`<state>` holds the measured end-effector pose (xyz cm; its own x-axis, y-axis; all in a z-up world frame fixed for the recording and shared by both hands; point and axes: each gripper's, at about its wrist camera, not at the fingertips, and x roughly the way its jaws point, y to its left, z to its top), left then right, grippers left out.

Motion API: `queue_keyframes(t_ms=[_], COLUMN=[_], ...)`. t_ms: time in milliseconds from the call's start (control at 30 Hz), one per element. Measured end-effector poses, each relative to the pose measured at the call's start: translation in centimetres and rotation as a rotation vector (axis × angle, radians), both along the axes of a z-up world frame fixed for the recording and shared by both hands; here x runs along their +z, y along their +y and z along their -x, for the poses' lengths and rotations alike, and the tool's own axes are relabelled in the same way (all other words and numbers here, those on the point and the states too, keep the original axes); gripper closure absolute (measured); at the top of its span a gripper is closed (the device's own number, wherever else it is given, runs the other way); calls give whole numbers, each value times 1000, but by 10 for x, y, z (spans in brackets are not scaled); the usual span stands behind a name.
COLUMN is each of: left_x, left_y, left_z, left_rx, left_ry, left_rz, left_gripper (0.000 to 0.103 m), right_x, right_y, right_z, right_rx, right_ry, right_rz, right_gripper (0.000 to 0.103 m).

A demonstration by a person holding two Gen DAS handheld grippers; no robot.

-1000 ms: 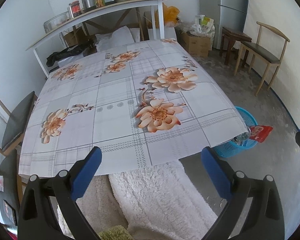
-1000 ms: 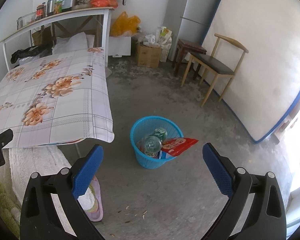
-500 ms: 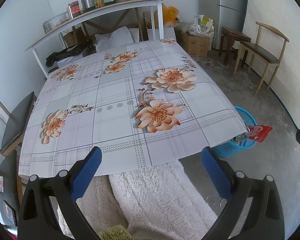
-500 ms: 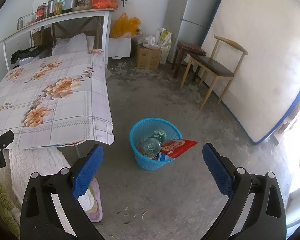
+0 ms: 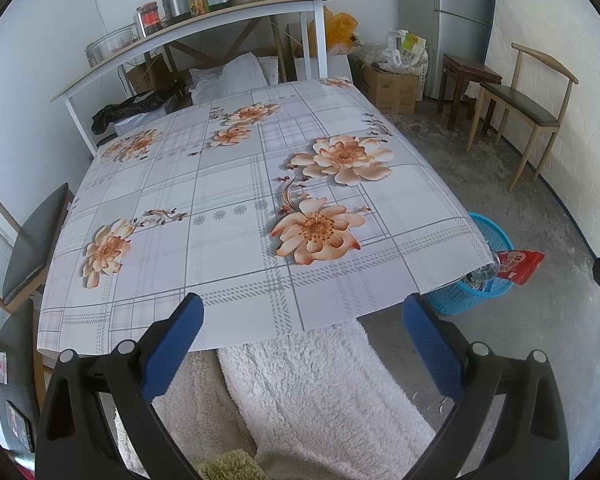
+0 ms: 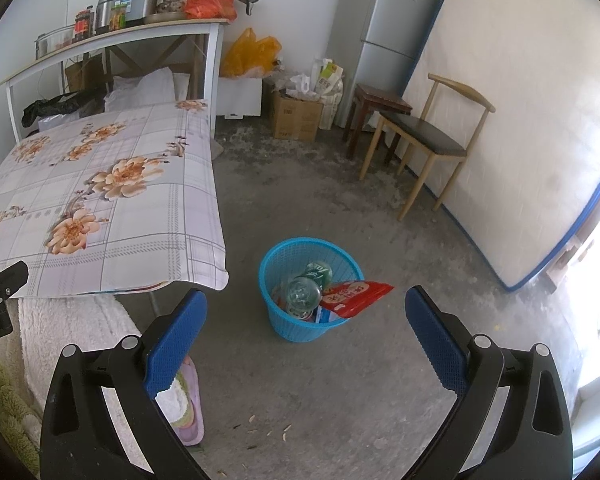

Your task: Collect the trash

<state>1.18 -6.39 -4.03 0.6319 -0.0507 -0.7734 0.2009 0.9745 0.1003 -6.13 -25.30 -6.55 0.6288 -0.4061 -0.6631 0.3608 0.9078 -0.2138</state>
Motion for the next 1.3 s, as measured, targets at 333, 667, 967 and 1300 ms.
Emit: queue_keyframes(t_ms=[333,667,967,1300], left_x=[-1,-1,-1,-5], left_y=[0,-1,-1,-1], left_z=[0,1,0,3], left_rx=[-3,-3,-3,-16], left_ry=[2,3,4,11], left_rz=[0,0,0,2], left_gripper=[5,6,6,6], right_x=[1,1,1,1], right_y=[1,2,3,3], right_z=[0,0,0,0], right_rx=[-1,-2,-3,-3], right_ry=[0,-2,-2,-2], right_rz=[-3,-3,-4,-5], right_gripper=[7,7,7,7])
